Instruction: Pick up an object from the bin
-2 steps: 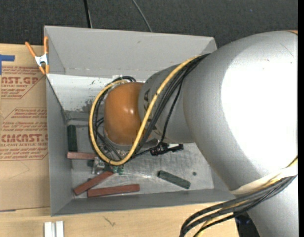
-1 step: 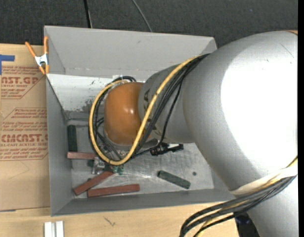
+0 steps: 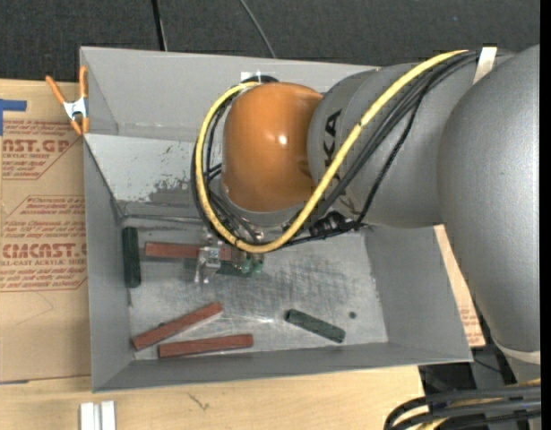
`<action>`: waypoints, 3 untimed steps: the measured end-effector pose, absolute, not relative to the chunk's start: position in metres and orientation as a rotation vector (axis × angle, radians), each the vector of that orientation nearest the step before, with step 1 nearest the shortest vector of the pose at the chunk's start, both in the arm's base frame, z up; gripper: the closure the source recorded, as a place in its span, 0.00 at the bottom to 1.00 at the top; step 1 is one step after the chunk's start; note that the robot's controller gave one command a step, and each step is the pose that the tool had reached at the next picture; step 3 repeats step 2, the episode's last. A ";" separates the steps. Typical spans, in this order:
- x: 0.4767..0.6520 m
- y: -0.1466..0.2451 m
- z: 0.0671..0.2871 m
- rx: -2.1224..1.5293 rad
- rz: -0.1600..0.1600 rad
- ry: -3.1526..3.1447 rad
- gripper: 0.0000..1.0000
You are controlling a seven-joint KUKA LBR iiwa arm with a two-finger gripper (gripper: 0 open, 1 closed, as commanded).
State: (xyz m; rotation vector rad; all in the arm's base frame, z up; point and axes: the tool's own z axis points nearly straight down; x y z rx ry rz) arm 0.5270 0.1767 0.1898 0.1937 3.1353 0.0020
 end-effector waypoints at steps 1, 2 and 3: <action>0.527 0.177 0.190 0.194 0.002 3.135 1.00; 0.525 0.174 0.203 0.201 -0.005 3.147 1.00; 0.525 0.174 0.203 0.201 -0.005 3.147 1.00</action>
Offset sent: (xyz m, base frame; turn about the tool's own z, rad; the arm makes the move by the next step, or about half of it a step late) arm 0.0035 -0.0121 0.0914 0.0326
